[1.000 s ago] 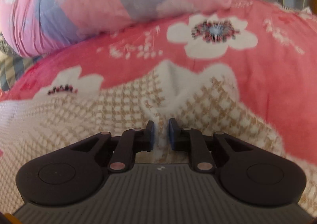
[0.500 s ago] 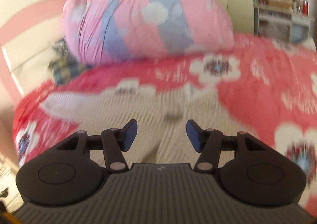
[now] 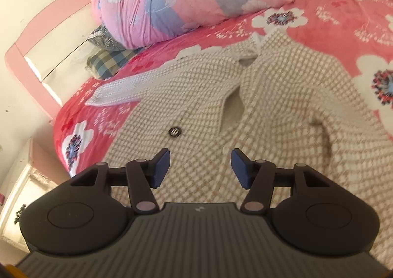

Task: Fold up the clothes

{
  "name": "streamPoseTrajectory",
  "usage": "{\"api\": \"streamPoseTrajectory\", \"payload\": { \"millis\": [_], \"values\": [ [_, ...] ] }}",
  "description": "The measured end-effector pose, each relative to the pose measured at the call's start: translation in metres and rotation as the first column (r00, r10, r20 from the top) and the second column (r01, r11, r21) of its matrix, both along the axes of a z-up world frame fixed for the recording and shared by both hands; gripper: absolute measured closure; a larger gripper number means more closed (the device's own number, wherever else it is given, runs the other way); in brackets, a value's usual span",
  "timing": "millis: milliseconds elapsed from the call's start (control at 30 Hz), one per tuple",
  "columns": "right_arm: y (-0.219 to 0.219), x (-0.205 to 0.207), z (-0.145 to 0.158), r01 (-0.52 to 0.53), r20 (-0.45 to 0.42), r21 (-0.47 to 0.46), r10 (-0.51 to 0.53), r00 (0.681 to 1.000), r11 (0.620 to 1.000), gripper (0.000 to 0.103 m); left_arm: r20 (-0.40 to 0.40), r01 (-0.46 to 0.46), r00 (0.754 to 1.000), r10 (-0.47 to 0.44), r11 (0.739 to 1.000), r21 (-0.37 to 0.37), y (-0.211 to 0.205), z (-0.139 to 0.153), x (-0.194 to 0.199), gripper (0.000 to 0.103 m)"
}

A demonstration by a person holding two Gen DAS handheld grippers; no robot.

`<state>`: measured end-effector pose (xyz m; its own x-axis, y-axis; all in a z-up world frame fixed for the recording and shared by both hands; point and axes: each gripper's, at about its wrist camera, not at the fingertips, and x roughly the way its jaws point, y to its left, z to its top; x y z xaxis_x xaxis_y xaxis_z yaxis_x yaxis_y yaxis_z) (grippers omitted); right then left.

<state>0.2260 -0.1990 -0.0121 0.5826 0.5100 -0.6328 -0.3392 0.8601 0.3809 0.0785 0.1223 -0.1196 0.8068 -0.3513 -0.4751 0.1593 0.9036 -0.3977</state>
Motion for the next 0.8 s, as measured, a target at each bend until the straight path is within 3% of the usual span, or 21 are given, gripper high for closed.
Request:
{"api": "streamPoseTrajectory", "payload": {
  "millis": [133, 233, 367, 500, 567, 667, 800],
  "values": [
    [0.02, 0.026, 0.009, -0.022, 0.053, -0.066, 0.025, 0.998, 0.998, 0.049, 0.117, 0.04, 0.993, -0.029, 0.996, -0.086, -0.002, 0.018, -0.035, 0.1],
    [0.052, 0.056, 0.001, -0.076, 0.075, -0.166, 0.09, 0.993, 0.983, 0.049, 0.182, 0.091, 0.981, -0.068, 0.988, -0.122, -0.013, 0.027, -0.05, 0.1],
    [0.091, 0.102, -0.03, -0.129, -0.004, -0.296, 0.134, 0.991, 0.946, 0.049, 0.226, 0.177, 0.963, -0.148, 0.977, -0.114, -0.035, 0.031, -0.05, 0.099],
    [0.117, 0.134, -0.067, -0.168, -0.118, -0.46, 0.127, 0.985, 0.872, 0.049, 0.27, 0.245, 0.938, -0.218, 0.967, -0.07, -0.059, 0.035, -0.048, 0.099],
    [0.116, 0.141, -0.076, -0.222, -0.2, -0.443, 0.145, 0.969, 0.868, 0.049, 0.287, 0.282, 0.925, -0.249, 0.956, -0.08, -0.07, 0.036, -0.044, 0.099],
    [0.106, 0.137, -0.072, -0.259, -0.228, -0.44, 0.172, 0.958, 0.86, 0.048, 0.321, 0.339, 0.901, -0.291, 0.935, -0.103, -0.087, 0.039, -0.041, 0.099],
    [0.085, 0.131, -0.06, -0.291, -0.251, -0.417, 0.199, 0.947, 0.861, 0.047, 0.364, 0.391, 0.866, -0.342, 0.918, -0.066, -0.103, 0.042, -0.035, 0.099]
  ]
}}
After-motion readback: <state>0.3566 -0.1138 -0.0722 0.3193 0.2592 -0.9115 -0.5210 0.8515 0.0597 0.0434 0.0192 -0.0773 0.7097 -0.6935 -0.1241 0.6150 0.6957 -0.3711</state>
